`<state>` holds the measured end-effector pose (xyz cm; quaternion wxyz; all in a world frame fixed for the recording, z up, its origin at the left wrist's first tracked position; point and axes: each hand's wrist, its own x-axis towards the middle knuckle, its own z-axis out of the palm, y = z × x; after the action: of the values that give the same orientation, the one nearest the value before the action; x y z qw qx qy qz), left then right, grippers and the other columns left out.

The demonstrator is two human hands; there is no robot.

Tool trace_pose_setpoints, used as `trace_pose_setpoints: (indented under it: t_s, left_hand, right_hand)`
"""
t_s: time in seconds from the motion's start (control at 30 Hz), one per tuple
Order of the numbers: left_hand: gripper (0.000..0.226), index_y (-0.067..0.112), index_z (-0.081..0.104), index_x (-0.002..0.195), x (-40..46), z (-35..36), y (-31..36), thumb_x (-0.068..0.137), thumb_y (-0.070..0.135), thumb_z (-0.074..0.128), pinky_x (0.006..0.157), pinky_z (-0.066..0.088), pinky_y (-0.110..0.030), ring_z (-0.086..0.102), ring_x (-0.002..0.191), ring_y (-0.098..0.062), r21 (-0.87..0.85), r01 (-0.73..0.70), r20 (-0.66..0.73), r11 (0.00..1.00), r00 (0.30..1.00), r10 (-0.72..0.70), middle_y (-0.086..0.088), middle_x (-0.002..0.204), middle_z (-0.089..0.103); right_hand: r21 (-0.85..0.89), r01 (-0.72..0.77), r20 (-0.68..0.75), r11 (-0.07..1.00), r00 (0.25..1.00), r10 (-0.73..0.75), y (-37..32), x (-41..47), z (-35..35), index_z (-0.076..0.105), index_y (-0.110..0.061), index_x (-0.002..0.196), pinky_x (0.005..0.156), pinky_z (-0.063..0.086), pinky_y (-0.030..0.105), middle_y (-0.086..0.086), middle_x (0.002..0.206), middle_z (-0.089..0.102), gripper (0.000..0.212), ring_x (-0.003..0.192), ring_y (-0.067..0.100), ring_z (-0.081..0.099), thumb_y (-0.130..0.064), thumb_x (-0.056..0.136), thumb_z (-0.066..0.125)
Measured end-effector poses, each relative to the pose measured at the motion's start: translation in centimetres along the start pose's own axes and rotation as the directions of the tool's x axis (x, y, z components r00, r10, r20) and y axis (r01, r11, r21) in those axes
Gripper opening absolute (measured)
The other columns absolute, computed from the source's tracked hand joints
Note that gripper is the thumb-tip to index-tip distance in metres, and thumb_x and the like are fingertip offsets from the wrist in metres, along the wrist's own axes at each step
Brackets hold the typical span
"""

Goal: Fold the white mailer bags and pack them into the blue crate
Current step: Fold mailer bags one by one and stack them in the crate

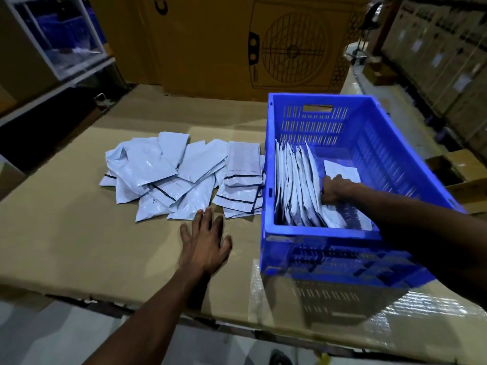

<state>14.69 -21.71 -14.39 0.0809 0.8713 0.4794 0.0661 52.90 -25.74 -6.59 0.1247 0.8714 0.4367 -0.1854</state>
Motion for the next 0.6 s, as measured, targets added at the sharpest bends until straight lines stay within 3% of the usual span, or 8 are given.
trace_pose_setpoints:
  t_s: [0.2,0.37,0.47,0.6]
  left_hand:
    - [0.064,0.028,0.032,0.150,0.1,0.0,-0.1,0.092,0.057,0.032,0.116,0.013,-0.063,0.005,0.154,-0.026,-0.002,0.005,0.009,1.000,1.000,-0.005,-0.003,0.167,0.013]
    - [0.064,0.027,0.034,0.149,0.2,0.1,-0.1,0.092,0.055,0.032,0.115,0.015,-0.064,0.006,0.153,-0.027,-0.012,0.003,-0.011,1.000,1.000,-0.003,-0.005,0.166,0.015]
    - [0.060,0.028,0.034,0.147,0.2,0.2,-0.1,0.093,0.054,0.035,0.114,0.015,-0.064,0.006,0.153,-0.027,-0.013,0.006,-0.010,1.000,1.000,-0.006,-0.004,0.166,0.015]
    - [0.059,0.027,0.038,0.144,0.3,0.3,0.0,0.092,0.053,0.040,0.112,0.019,-0.064,0.010,0.152,-0.028,0.004,0.005,-0.021,1.000,1.000,-0.005,-0.004,0.165,0.019]
  right_hand:
    - [-0.071,0.060,-0.038,0.996,0.997,-0.063,0.3,-0.3,-0.3,0.038,-0.007,0.134,0.098,0.047,0.047,0.025,0.132,0.051,0.061,0.123,0.042,0.049,-0.034,0.086,0.065]
    - [-0.199,0.078,-0.140,0.977,0.984,-0.107,0.0,-0.2,-1.3,0.056,-0.004,0.126,0.093,0.050,0.039,0.019,0.127,0.061,0.043,0.120,0.038,0.056,-0.024,0.089,0.064]
    - [-0.011,0.031,-0.249,0.999,0.968,-0.033,-0.2,-0.4,-3.0,0.050,0.004,0.129,0.088,0.048,0.041,0.029,0.122,0.060,0.051,0.115,0.042,0.057,-0.015,0.086,0.069]
    - [0.198,0.061,-0.378,0.978,0.926,0.019,0.4,-0.8,-4.3,0.052,0.011,0.120,0.085,0.044,0.043,0.037,0.117,0.056,0.043,0.107,0.050,0.055,-0.019,0.090,0.050]
